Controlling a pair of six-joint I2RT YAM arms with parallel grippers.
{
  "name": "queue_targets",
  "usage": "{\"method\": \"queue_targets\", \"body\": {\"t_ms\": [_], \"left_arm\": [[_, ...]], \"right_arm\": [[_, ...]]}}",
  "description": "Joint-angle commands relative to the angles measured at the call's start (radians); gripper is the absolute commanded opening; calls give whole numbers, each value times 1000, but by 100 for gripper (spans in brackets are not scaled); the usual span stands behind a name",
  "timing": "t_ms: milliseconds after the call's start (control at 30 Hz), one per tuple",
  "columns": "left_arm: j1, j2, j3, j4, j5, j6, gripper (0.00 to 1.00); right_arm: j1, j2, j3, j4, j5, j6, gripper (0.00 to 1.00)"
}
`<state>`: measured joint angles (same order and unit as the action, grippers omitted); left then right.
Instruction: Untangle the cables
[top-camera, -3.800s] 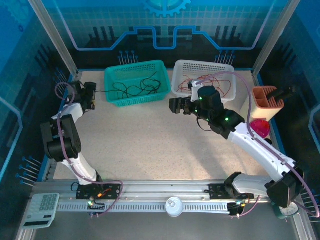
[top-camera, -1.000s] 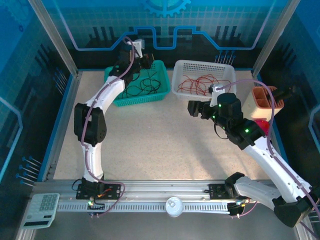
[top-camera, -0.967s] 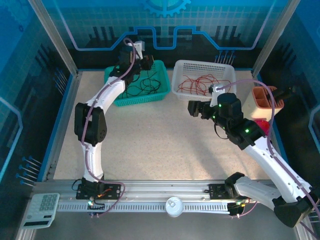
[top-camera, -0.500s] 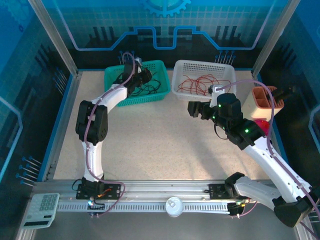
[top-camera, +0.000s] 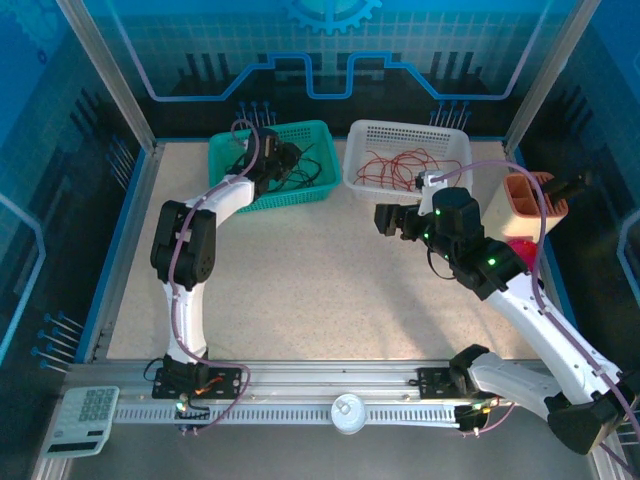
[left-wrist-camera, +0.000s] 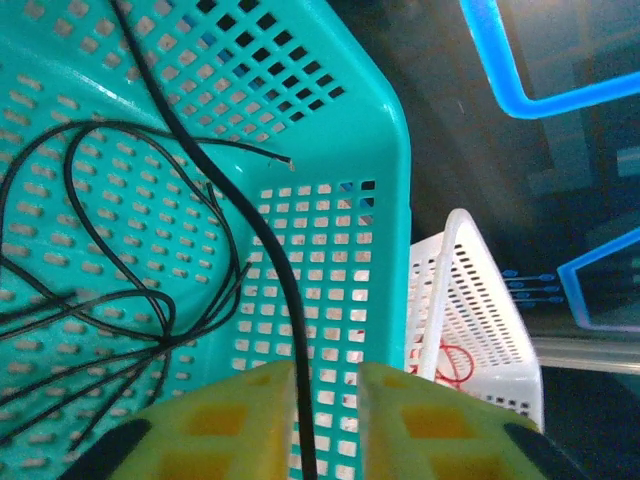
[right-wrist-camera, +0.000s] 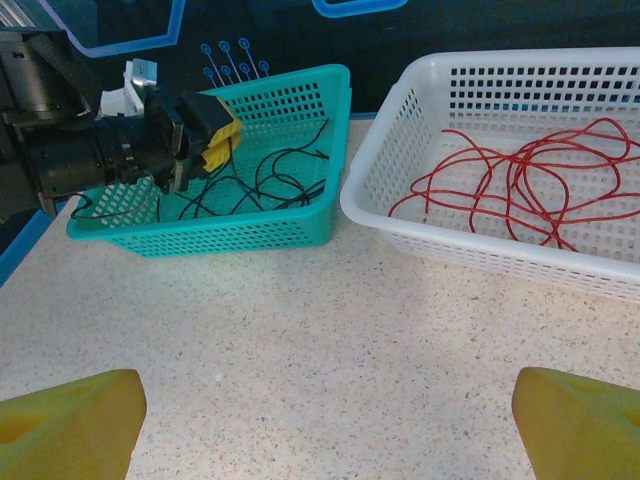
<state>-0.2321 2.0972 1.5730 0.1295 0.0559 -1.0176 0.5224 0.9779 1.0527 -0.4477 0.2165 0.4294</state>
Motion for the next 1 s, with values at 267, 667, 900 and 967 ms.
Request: {"method": "queue_targets", "body": {"t_ms": [267, 667, 900, 967], "left_arm": [[53, -72, 175, -302, -2, 52, 99], [45, -347, 105, -442, 16, 374, 99], [37, -674, -210, -378, -51, 593, 99], [37, -750, -291, -349, -71, 633, 99]], "right_arm": [[-13, -2, 2, 9, -12, 10, 96], [-19, 8, 41, -52, 42, -23, 100], [-90, -11, -20, -48, 54, -29, 100], [-126, -23, -54, -23, 52, -23, 100]]}}
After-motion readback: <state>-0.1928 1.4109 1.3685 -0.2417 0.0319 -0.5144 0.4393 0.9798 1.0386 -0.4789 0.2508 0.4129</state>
